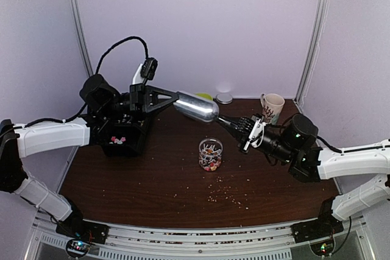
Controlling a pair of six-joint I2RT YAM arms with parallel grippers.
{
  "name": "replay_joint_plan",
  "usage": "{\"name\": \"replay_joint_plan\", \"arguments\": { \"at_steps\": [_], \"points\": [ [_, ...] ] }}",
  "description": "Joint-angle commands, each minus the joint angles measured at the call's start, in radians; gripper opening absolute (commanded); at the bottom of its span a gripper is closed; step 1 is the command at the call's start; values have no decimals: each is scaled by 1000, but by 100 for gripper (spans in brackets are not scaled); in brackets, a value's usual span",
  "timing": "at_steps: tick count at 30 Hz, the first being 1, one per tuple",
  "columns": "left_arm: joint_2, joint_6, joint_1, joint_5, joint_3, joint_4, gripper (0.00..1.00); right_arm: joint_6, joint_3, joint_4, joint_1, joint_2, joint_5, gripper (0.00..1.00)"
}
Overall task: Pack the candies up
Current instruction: Pass from the left arm to the right, then move the box lid to the center of the board.
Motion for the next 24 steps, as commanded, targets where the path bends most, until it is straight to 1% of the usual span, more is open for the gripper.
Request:
{"name": "replay_joint_plan", "arguments": {
  "at_steps": [1, 3, 7, 8, 10, 11, 12, 13, 15, 17, 18, 19, 20, 21, 24],
  "points": [
    [17, -30, -6, 13, 7, 100, 0, 17, 31, 21, -4, 11, -34, 5],
    [19, -39, -6, 15, 8, 114, 0, 19, 34, 8, -4, 9, -45, 0],
    [22, -38, -2, 14, 6, 114, 0, 53, 35, -14, -14, -13, -50, 0],
    [20, -38, 2, 11, 2, 112, 5, 75, 44, -40, -21, -22, -53, 0],
    [13, -23, 15, 1, -7, 90, 23, 138, 76, -117, -48, -43, -69, 0],
    [3, 1, 24, -6, -11, 56, 30, 174, 96, -172, -67, -51, -83, 0],
    [-14, 62, 32, -14, -12, 6, 39, 209, 122, -220, -86, -58, -96, 0],
    [-30, 130, 40, -24, -7, -65, 48, 251, 145, -258, -104, -64, -92, 0],
    [-71, 283, 50, -55, 16, -269, 65, 307, 180, -326, -128, -69, -54, 0],
    [-106, 458, 60, -110, 61, -522, 77, 355, 221, -394, -145, -60, 36, 0],
    [-119, 538, 63, -146, 85, -631, 82, 372, 257, -448, -156, -48, 71, 0],
    [-131, 608, 67, -188, 110, -776, 88, 392, 297, -508, -167, -32, 99, 0],
    [-139, 683, 69, -238, 134, -877, 93, 419, 343, -562, -178, -7, 138, 0],
    [-149, 736, 72, -285, 154, -948, 97, 454, 392, -618, -192, 19, 170, 0],
    [-175, 845, 83, -422, 186, -1105, 98, 545, 548, -788, -233, 115, 263, 0]
  ]
}}
